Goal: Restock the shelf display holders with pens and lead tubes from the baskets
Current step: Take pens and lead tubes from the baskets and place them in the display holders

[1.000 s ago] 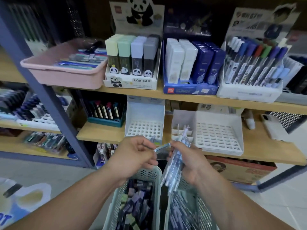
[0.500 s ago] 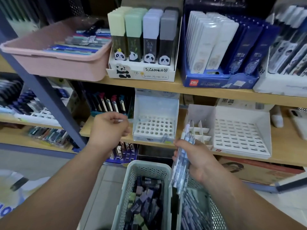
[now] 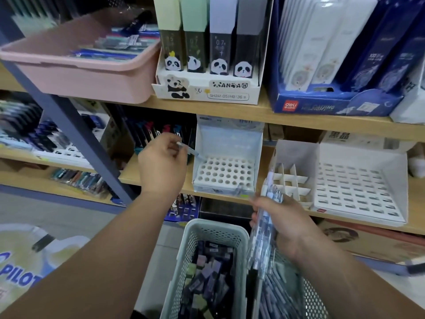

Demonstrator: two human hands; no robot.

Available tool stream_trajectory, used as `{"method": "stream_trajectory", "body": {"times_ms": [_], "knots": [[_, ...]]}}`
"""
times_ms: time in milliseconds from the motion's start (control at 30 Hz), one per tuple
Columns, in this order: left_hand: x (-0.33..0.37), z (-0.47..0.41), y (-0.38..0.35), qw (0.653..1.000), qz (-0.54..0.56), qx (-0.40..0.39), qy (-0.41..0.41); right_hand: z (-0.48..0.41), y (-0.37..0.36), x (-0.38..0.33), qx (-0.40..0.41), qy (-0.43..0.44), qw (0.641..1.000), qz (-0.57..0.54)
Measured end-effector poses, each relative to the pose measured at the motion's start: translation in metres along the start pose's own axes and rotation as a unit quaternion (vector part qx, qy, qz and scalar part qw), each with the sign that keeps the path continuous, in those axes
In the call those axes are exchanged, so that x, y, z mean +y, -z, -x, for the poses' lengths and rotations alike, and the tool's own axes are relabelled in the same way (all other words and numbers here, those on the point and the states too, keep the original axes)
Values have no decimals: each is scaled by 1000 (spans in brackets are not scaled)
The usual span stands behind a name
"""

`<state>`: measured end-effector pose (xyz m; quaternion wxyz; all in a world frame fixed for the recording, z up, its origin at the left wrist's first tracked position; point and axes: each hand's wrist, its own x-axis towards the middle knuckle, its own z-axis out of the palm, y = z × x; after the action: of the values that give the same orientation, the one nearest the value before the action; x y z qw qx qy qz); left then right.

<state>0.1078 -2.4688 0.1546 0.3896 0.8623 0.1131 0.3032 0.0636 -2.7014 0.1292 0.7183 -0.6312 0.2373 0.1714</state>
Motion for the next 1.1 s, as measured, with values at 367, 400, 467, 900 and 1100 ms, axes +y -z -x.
{"method": "stream_trajectory", "body": {"times_ms": [367, 400, 467, 900, 1100], "knots": [[7, -8, -17, 996, -68, 10, -62, -7, 2, -2, -18, 4, 1000, 1], [7, -9, -16, 995, -71, 13, -64, -7, 2, -2, -19, 6, 1000, 3], [9, -12, -15, 995, -71, 13, -75, -5, 1, -3, -14, 7, 1000, 7], [5, -33, -35, 999, 25, -17, -34, -7, -5, 3, -11, 26, 999, 44], [1, -35, -44, 992, 94, -43, 73, -8, -1, 4, -4, 25, 998, 59]]}}
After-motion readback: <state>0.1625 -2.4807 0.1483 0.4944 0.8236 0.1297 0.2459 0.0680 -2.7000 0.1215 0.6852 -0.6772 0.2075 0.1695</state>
